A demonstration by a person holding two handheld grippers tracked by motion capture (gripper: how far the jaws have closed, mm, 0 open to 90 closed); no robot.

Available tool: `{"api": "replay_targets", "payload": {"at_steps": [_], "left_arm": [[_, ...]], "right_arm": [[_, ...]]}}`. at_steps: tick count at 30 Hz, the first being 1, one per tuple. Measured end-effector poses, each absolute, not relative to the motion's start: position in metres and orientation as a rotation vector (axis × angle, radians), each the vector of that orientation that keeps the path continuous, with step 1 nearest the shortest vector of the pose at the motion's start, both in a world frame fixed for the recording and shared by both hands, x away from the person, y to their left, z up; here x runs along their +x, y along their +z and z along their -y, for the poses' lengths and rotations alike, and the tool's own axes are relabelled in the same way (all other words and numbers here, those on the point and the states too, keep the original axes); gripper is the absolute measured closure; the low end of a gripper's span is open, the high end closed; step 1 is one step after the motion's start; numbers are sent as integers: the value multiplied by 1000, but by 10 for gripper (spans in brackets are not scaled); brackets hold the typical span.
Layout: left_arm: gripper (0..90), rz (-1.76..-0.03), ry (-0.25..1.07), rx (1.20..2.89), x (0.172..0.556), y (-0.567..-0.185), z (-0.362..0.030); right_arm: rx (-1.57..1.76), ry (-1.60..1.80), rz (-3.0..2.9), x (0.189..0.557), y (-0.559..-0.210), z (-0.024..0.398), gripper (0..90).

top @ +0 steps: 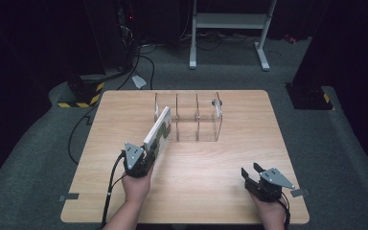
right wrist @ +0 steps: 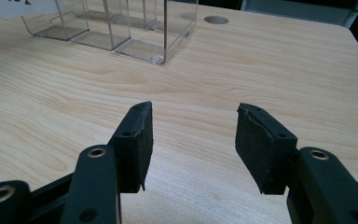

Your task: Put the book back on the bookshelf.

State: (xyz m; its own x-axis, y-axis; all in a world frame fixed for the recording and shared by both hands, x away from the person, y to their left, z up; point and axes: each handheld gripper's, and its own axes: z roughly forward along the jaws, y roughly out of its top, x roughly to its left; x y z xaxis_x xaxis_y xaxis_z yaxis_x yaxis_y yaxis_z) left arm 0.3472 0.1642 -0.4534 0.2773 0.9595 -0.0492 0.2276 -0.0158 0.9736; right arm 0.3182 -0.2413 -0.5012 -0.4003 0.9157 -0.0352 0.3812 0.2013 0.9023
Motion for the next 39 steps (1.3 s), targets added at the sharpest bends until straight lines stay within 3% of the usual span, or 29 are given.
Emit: {"api": "replay_targets", "payload": {"at_steps": [13,39], "left_arm": [[753,-1169,901,1466,366,-446,-153],[751,-1219,890,1456,384,-481,-142]], "right_arm": [[1209,1180,-1882,318,-501,242,468],[1196,1180,-1902,318,-502,239,471]]}}
